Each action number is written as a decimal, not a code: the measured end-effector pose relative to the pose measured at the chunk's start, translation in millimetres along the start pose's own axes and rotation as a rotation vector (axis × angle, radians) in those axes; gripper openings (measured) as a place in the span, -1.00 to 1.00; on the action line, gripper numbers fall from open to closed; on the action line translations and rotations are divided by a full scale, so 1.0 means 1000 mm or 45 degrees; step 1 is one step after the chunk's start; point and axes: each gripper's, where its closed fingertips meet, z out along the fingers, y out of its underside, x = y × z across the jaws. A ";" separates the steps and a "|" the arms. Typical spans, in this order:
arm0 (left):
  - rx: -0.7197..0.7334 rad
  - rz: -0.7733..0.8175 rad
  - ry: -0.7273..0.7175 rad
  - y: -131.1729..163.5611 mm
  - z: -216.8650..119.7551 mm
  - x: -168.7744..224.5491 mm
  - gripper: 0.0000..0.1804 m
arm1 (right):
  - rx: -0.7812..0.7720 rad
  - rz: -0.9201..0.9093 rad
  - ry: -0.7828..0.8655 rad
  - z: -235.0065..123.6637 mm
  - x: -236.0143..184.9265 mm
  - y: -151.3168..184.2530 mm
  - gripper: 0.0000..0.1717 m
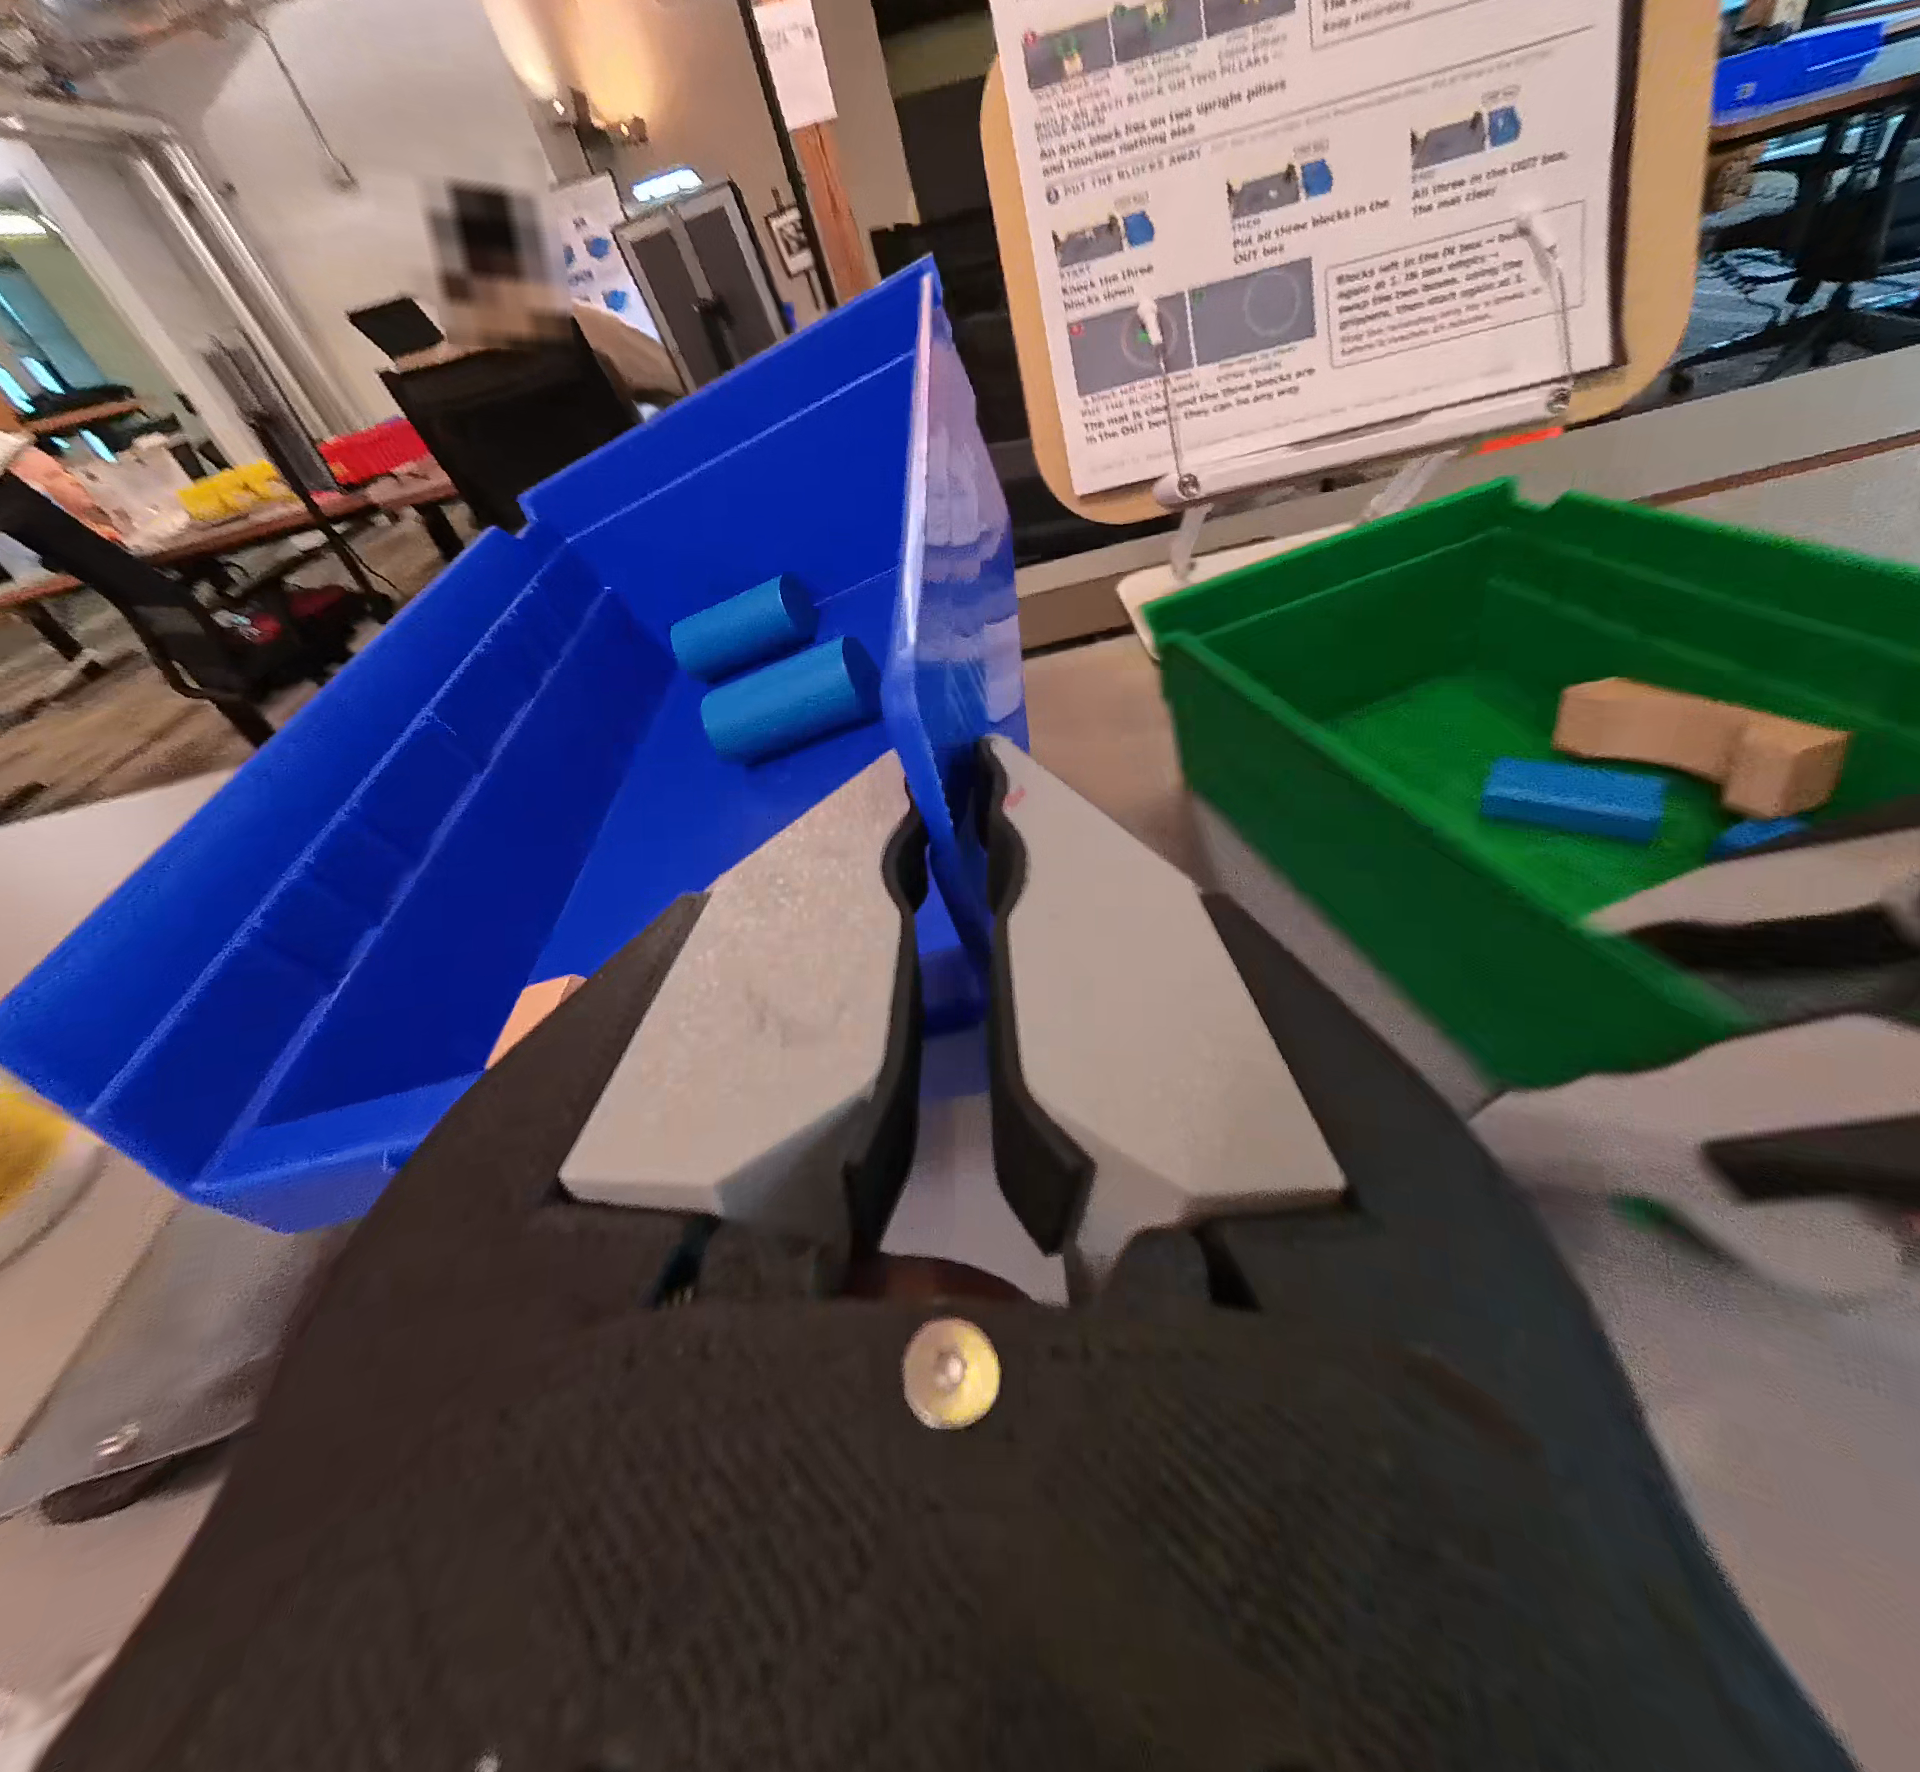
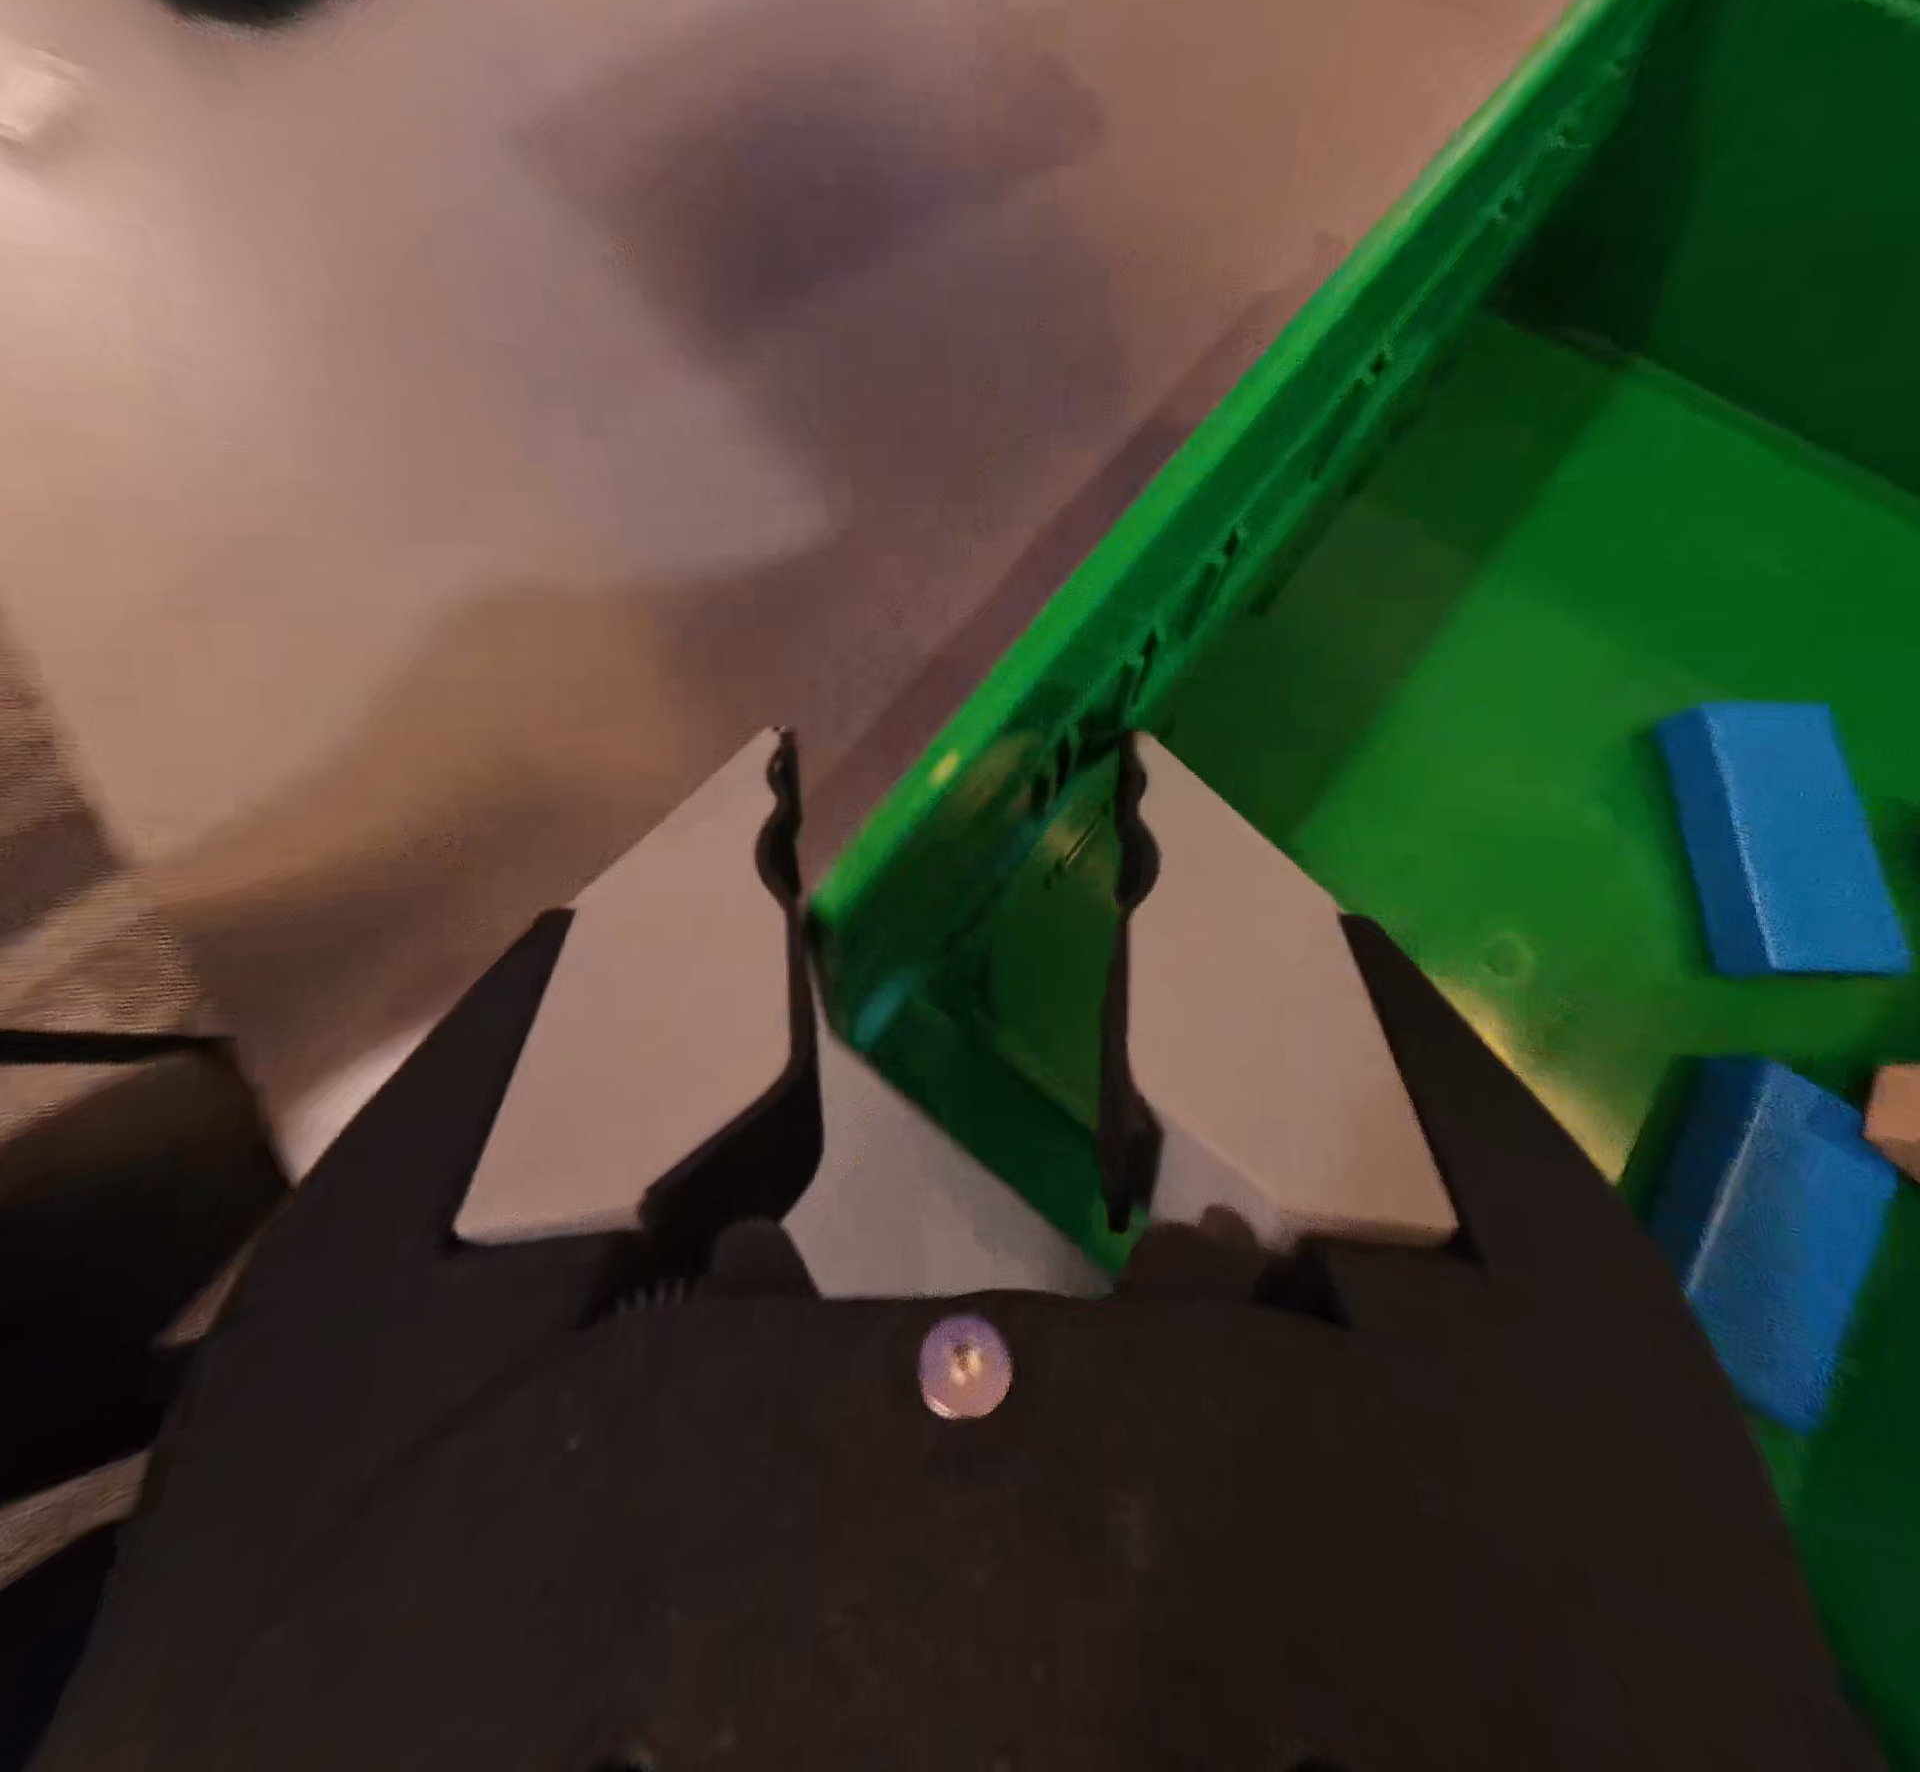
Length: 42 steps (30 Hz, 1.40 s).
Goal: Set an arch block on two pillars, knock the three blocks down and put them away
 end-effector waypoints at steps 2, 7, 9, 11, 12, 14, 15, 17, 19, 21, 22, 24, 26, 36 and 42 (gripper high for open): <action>0.020 0.026 -0.032 -0.003 -0.005 -0.006 -0.97 | 0.059 -0.050 -0.101 0.001 -0.037 -0.022 -0.43; 0.007 0.059 -0.066 0.000 -0.011 -0.019 -0.98 | 0.245 -0.161 -0.161 -0.043 -0.054 -0.029 -0.42; 0.010 0.067 -0.052 -0.001 -0.011 -0.016 -0.98 | 0.275 -0.147 -0.184 -0.060 -0.045 -0.018 -0.42; 0.017 0.076 -0.035 -0.006 -0.013 -0.009 -0.98 | 0.302 -0.105 -0.162 -0.077 -0.025 -0.010 -0.42; 0.026 0.083 -0.028 -0.010 -0.015 -0.004 -0.98 | 0.320 -0.089 -0.160 -0.085 -0.016 -0.006 -0.41; 0.049 0.114 -0.013 -0.018 -0.018 0.005 -0.98 | 0.318 -0.044 -0.143 -0.099 0.005 0.005 -0.39; 0.057 0.137 -0.008 -0.021 -0.020 0.010 -0.97 | 0.330 -0.029 -0.141 -0.106 0.013 0.010 -0.39; 0.065 0.179 -0.008 -0.027 -0.024 0.018 -0.97 | 0.350 0.000 -0.143 -0.120 0.029 0.020 -0.40; 0.068 0.208 -0.014 -0.030 -0.027 0.025 -0.97 | 0.357 0.029 -0.131 -0.131 0.046 0.031 -0.40; 0.081 0.232 -0.015 -0.034 -0.030 0.032 -0.98 | 0.367 0.041 -0.110 -0.139 0.062 0.041 -0.41; 0.086 0.249 -0.011 -0.036 -0.032 0.037 -0.97 | 0.359 0.047 -0.098 -0.142 0.071 0.046 -0.42; 0.098 0.278 0.013 -0.042 -0.038 0.048 -0.97 | 0.337 0.079 -0.057 -0.149 0.089 0.052 -0.42; 0.127 0.298 0.056 -0.051 -0.046 0.063 -0.97 | 0.359 0.077 -0.039 -0.164 0.100 0.049 -0.42; 0.360 0.479 0.481 -0.073 -0.080 0.221 -0.97 | 0.478 0.033 0.216 -0.244 0.156 0.062 -0.44; 0.324 0.546 0.760 -0.046 -0.073 0.339 -0.96 | 0.563 0.135 0.545 -0.318 0.220 0.083 -0.45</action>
